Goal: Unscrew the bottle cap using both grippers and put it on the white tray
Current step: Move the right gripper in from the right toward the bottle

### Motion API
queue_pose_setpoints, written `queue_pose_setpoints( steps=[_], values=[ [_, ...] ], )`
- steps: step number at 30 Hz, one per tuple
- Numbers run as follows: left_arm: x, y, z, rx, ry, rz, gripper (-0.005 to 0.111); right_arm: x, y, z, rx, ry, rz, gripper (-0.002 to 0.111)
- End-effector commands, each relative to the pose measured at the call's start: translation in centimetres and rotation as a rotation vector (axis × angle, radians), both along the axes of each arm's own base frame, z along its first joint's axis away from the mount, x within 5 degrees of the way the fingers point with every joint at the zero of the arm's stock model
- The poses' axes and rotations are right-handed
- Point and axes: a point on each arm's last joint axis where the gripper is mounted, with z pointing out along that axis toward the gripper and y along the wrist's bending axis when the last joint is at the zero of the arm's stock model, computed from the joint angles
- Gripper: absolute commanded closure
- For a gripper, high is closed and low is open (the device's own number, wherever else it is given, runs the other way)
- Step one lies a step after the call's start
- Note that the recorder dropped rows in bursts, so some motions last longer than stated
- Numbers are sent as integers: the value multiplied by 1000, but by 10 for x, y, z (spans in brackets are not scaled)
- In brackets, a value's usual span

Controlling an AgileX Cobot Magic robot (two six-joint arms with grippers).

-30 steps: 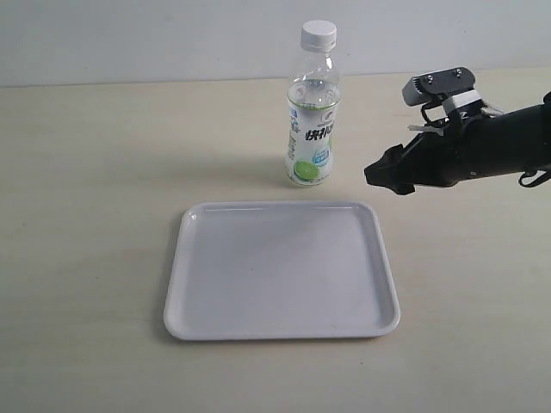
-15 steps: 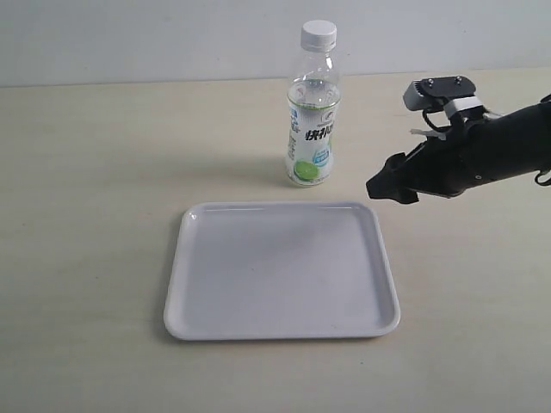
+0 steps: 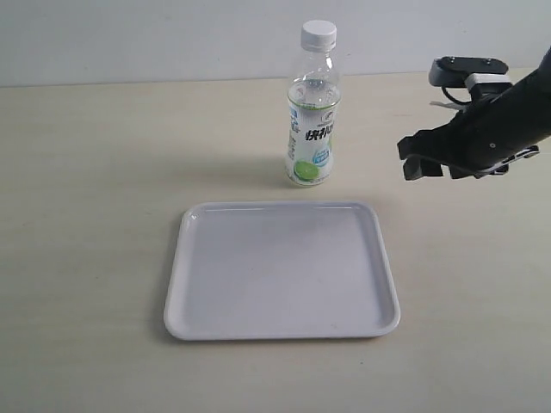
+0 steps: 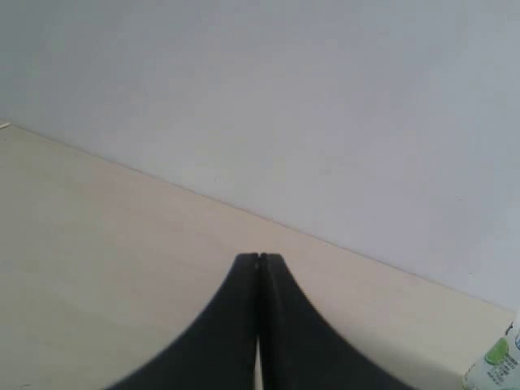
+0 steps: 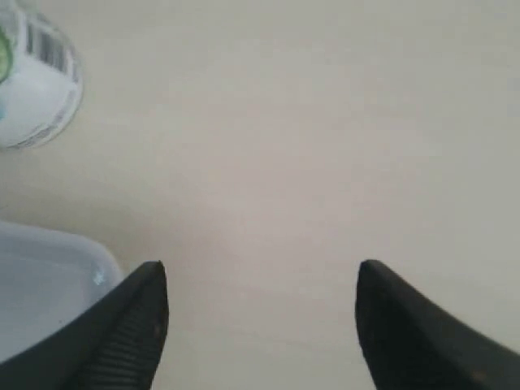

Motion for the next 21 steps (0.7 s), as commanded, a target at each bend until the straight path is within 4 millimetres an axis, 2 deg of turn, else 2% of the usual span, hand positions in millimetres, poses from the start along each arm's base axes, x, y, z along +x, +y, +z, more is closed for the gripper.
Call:
queue_pose_setpoints(
  steps=[1,11,17,21],
  values=[
    [0,0,-1,-2,-4,-7,107,-1,-6,16,-50,-32,-63,48],
    [0,0,-1,-2,-4,-7,107,-8,-5,22,-118,-17,109,47],
    [0,0,-1,-2,-4,-7,107,-2,-8,24,-232,-76,12,47],
    [0,0,-1,-2,-4,-7,107,3,-1,28,-293,-145,-15,47]
  ],
)
